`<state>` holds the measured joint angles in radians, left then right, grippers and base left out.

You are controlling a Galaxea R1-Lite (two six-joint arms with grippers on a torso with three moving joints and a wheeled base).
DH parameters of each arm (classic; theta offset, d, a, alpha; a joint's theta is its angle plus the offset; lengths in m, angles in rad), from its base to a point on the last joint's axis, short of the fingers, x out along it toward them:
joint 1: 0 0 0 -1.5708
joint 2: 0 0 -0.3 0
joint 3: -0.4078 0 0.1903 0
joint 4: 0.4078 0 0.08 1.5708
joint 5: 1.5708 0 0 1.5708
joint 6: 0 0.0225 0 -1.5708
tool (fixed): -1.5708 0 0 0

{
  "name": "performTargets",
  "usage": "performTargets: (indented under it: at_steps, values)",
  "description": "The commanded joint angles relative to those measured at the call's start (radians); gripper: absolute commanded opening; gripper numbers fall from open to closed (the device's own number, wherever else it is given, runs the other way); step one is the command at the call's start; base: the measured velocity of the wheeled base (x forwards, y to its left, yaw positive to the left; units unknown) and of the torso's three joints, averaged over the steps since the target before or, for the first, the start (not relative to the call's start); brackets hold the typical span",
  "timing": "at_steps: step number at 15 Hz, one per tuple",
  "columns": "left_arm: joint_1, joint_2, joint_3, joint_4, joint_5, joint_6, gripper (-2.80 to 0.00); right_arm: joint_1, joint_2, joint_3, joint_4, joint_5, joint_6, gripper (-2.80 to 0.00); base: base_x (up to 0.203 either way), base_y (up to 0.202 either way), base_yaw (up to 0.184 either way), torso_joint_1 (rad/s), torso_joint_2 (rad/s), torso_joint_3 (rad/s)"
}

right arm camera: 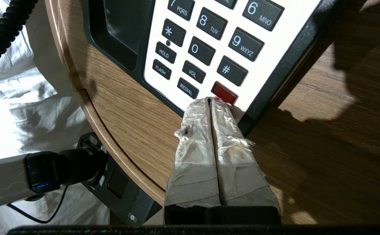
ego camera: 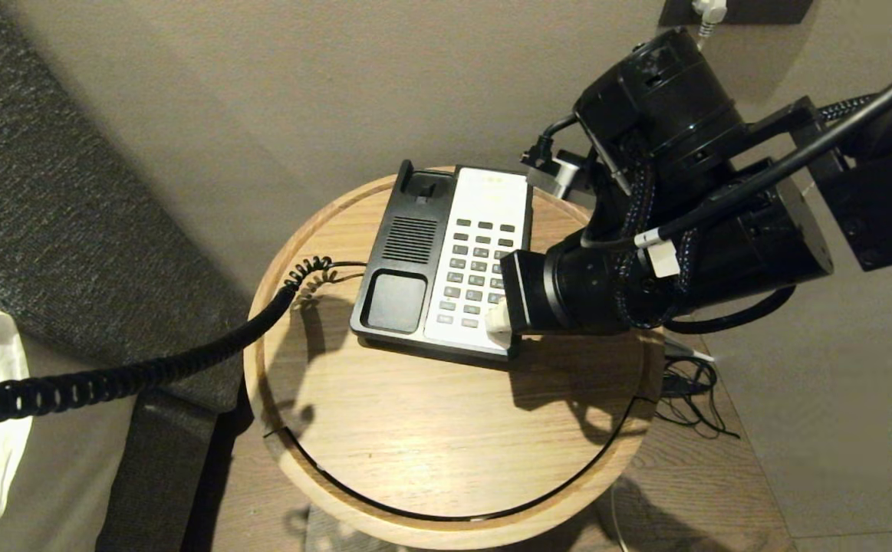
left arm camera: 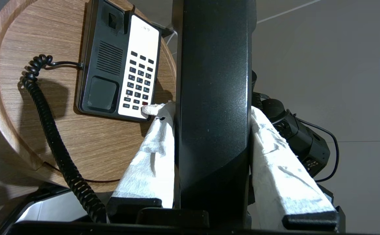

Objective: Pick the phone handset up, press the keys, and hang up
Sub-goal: Dial the number

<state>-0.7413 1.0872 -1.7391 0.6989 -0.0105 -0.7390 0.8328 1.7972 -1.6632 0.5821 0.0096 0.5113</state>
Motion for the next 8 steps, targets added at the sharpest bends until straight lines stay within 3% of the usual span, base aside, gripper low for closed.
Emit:
performTargets:
  at_steps: [1,8]
  values:
    - [0.000,0.002,0.000,0.004,0.000,-0.005,-2.80,0.000,-0.007,-0.018,0.006,0.000,0.005,-2.80,0.000,0.000,0.000,0.000,0.00,0.000]
    - [0.001,0.006,0.028,0.006,-0.003,0.002,-2.80,0.006,-0.167,-0.009,0.014,0.002,0.019,-2.80,0.000,0.000,0.000,0.000,0.00,0.000]
